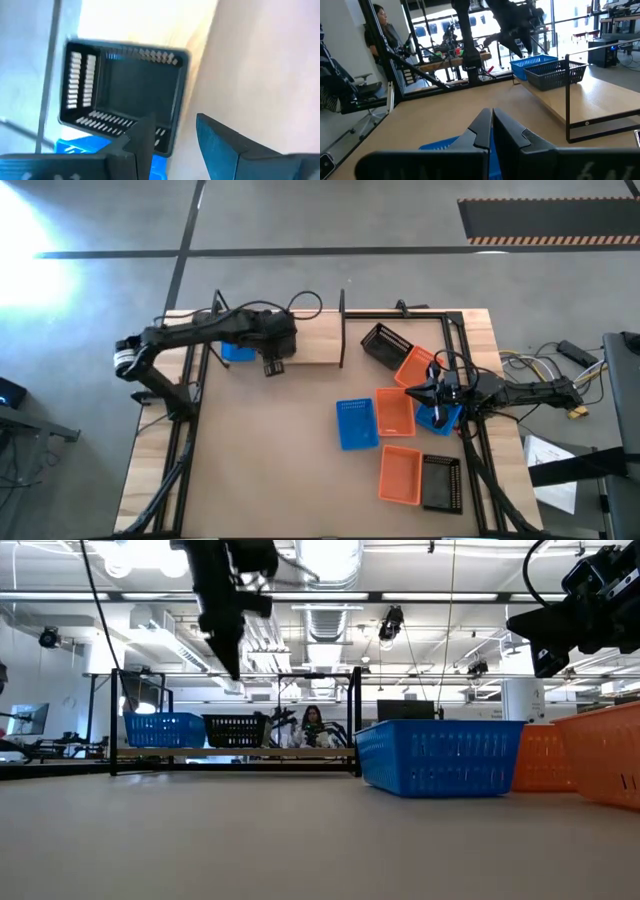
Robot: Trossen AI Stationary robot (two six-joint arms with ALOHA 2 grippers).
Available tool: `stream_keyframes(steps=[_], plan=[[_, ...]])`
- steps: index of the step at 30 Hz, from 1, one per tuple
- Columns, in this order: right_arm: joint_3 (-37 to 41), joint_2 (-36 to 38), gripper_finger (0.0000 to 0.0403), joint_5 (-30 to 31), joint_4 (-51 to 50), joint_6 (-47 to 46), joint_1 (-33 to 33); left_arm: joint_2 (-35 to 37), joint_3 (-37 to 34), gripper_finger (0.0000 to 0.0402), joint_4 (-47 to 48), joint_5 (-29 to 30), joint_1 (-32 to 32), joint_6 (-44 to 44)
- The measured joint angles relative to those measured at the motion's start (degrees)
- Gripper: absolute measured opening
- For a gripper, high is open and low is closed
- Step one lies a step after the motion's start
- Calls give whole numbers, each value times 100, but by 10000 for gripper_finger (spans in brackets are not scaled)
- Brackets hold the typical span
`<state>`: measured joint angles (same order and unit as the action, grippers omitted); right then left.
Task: Stack baskets on shelf by color
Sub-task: Put the middle orange basket on the shelf
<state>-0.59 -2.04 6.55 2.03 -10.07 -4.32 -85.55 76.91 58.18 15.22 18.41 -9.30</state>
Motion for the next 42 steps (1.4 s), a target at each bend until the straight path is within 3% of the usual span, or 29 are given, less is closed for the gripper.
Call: stream_keyframes(steps=[4,12,20,25,33,38,42], plan=[[-1,0,9,0,0,-1,0,469,-478,128,-1069,-34,-657,0],[-1,0,9,0,0,1,0,851,-2292,128,-5421,-74,-2035,-7],[-1,0,9,1,4,0,-1,-58,-3879,128,-10141,-62,-2646,164],[-1,-9,9,-7,2,-1,-2,-1166,-4042,128,-12607,-35,-2684,146],[1,-26,9,94,151,35,-2,-2033,-3524,128,-12824,-28,-2671,140],[1,-38,9,155,795,201,2,-1996,-3419,128,-12380,-24,-2680,139],[1,-99,9,-334,949,-146,-2,-1690,-3450,128,-12014,-12,-2716,82]])
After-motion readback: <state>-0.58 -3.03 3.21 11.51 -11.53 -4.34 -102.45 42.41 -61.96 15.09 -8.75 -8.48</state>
